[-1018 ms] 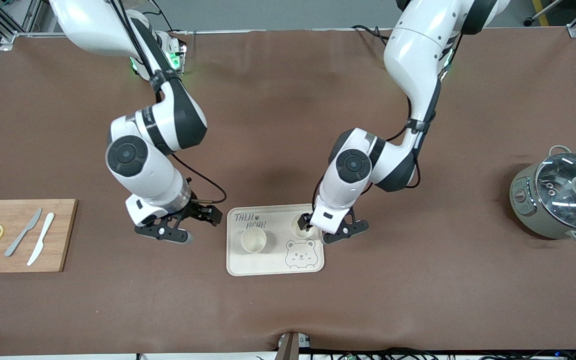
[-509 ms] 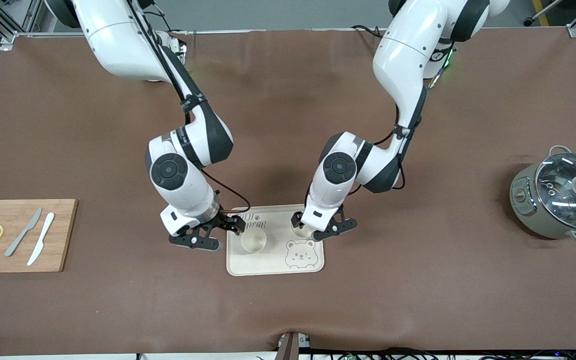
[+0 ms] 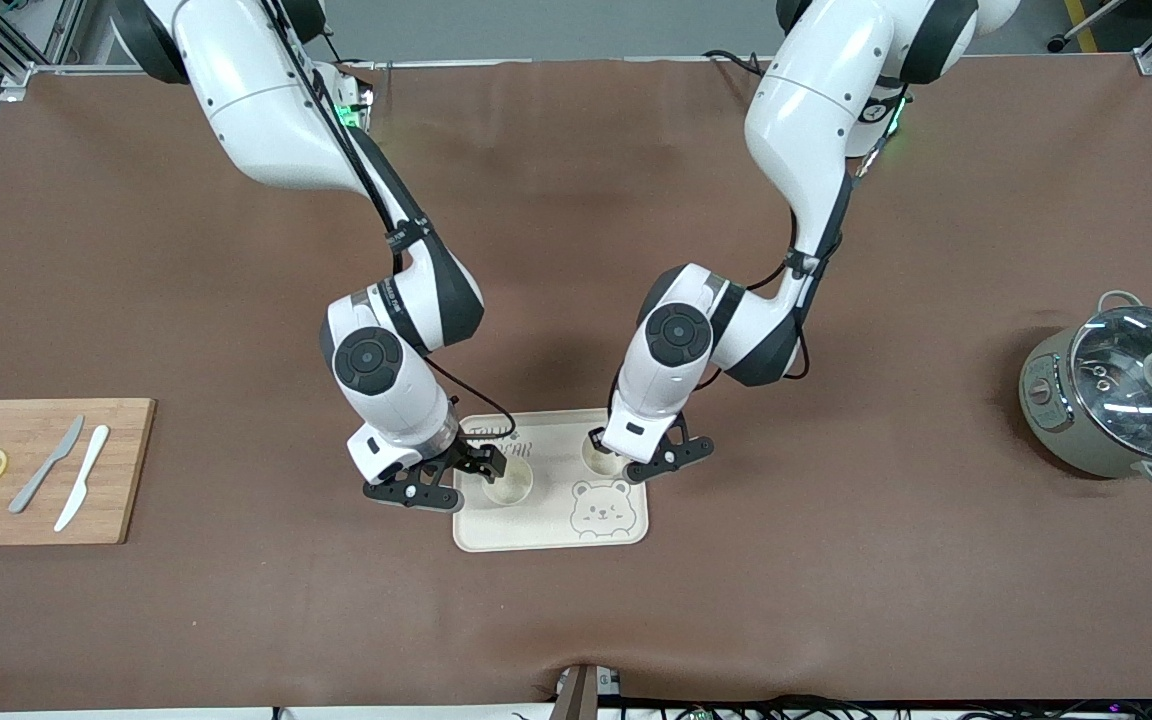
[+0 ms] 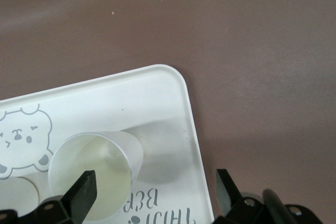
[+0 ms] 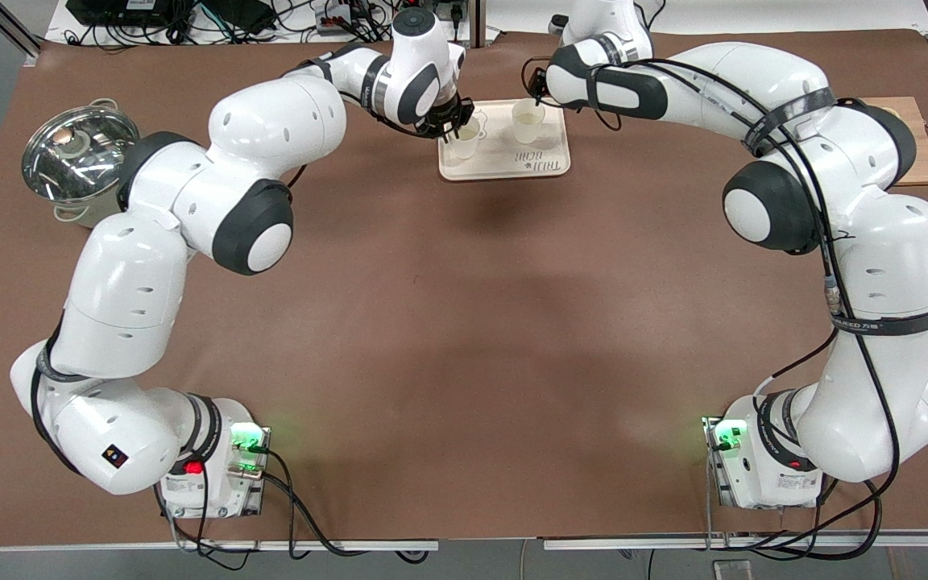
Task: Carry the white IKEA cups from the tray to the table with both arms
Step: 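Close the right gripper and the left gripper on the white cups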
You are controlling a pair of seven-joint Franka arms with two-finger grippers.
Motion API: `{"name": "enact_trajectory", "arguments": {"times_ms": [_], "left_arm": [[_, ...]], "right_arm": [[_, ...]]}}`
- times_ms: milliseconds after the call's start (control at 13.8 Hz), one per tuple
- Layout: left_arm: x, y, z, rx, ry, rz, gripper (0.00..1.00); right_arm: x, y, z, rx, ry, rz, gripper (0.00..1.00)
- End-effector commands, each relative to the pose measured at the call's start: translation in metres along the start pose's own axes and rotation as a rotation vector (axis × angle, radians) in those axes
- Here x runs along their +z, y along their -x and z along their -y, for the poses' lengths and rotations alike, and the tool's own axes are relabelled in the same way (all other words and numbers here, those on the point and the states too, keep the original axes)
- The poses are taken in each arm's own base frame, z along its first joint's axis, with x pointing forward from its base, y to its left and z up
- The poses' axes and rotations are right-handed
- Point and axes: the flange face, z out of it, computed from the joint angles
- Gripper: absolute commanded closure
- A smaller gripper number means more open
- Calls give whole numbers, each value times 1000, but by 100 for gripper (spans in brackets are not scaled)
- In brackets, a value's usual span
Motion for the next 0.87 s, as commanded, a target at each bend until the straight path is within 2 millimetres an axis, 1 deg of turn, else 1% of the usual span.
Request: {"name": "enact_trajectory", "arguments": {"times_ms": [0,218,291,509,582,727,800], "left_arm": [[-8,-2,-5,-32,23,-6,100],[-18,-8,-7,-61,37,-19,100],[-26,-11,-7,-98,43,-27,100],[-48,-23,-5,-114,58,-41,100],[-58,-29,-3,-117,65,-50,100],[-62,-46,8,-123,53,-65,100],[-64,-49,12,-104,31,-66,100]], "right_arm": [[12,-2,13,6,-4,-19,0],[26,-1,12,10,-7,-34,0],[29,-1,12,10,-6,-35,0],[38,0,10,12,1,-30,0],[39,0,10,12,-2,-34,0],[44,1,9,18,-4,-38,0],[46,2,10,21,-6,-41,0]]}}
